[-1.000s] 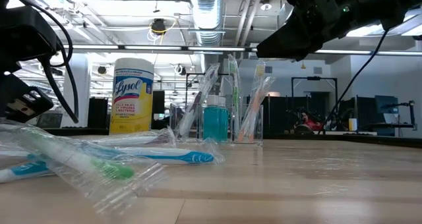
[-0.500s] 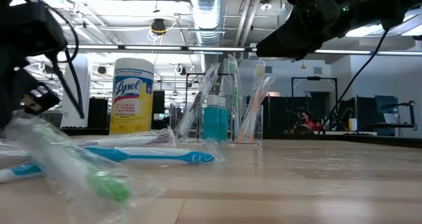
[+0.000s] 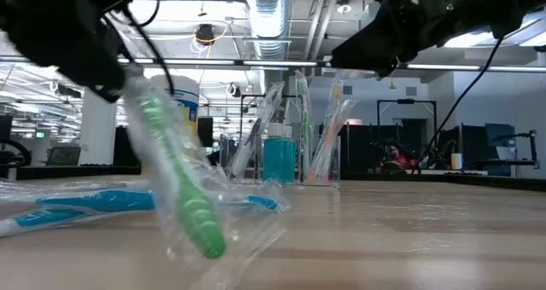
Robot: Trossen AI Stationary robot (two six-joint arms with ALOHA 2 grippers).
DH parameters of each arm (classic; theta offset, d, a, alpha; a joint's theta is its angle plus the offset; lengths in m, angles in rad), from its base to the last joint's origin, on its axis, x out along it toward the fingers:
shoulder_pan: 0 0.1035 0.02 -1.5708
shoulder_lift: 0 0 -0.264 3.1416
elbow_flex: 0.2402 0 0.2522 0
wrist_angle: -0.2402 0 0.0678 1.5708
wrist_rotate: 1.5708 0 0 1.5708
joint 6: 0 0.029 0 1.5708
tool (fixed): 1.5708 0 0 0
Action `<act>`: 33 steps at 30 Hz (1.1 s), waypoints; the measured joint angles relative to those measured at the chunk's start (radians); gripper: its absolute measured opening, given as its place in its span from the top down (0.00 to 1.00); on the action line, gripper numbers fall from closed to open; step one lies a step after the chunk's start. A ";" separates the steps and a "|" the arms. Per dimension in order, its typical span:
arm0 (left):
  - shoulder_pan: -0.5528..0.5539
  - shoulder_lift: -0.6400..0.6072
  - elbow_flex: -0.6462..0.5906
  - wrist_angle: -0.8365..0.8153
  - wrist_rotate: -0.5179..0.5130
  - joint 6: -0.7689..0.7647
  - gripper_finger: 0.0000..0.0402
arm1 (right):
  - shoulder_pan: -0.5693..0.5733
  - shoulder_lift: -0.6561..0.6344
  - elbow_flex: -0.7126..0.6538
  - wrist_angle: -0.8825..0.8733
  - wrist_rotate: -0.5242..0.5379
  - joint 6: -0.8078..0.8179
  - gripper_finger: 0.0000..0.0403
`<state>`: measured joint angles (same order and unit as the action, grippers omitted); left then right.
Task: Pick & Place toothbrushing station
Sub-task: Put the green toothbrush into the transparent organizer
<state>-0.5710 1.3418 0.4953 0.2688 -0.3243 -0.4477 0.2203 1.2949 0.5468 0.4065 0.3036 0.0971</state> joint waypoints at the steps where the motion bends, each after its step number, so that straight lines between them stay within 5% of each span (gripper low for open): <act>1: 0.008 0.000 0.010 0.000 -0.004 0.015 1.00 | 0.000 0.000 0.000 0.001 -0.008 0.000 0.68; 12: 0.055 0.000 0.152 0.003 -0.101 0.240 1.00 | 0.000 0.001 0.000 0.081 -0.172 0.058 0.68; 33: 0.185 0.005 0.325 0.107 -0.153 0.531 1.00 | 0.000 0.003 0.000 0.161 -0.229 0.088 0.68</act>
<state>-0.3859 1.3465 0.8205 0.3755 -0.4769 0.0828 0.2203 1.2976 0.5468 0.5672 0.0750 0.1848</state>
